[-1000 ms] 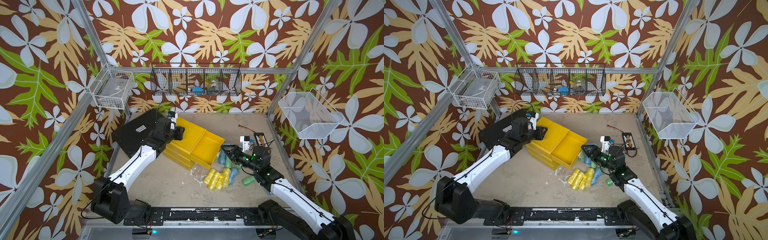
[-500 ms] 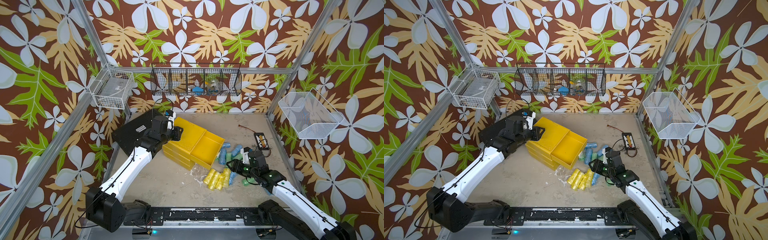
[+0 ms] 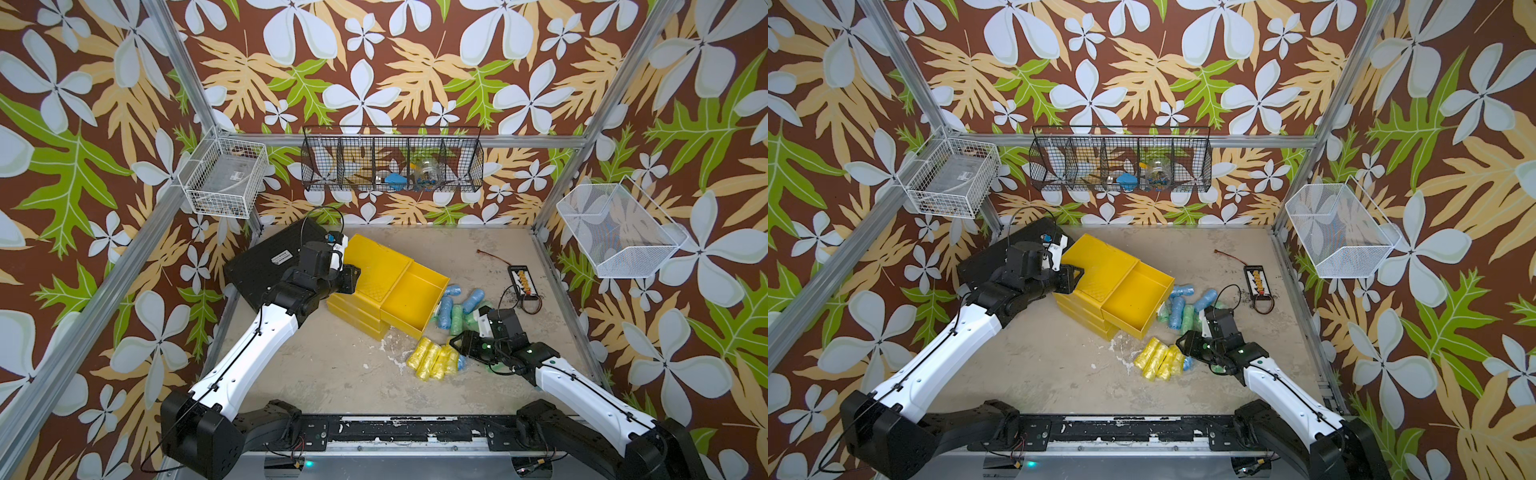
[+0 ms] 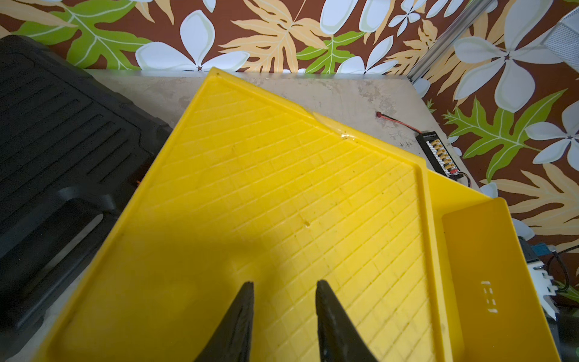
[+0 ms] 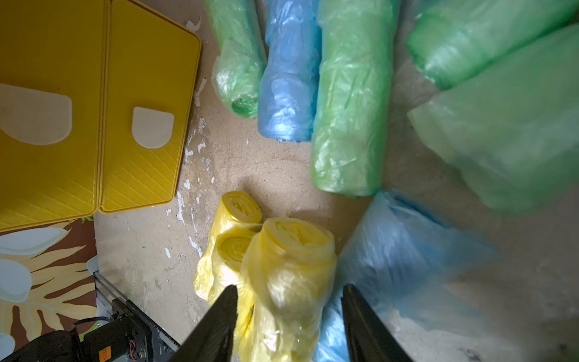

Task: Sort the rolls of trash bags by color and place them into the drawer
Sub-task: Pick up the roll of trash bags from the center of the board.

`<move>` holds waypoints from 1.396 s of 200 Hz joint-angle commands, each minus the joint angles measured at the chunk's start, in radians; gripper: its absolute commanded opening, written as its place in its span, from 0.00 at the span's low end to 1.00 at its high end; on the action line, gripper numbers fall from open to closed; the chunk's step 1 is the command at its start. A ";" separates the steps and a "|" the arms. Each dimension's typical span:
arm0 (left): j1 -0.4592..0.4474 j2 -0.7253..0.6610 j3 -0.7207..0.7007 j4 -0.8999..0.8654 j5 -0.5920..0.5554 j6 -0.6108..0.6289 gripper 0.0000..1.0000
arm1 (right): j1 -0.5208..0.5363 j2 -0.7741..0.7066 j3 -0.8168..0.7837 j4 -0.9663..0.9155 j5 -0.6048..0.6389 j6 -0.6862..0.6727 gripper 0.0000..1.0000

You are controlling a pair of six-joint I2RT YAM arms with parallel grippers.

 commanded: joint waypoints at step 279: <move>0.072 -0.031 -0.051 0.105 0.350 -0.143 0.37 | 0.002 0.136 0.773 -0.186 0.046 -0.432 0.10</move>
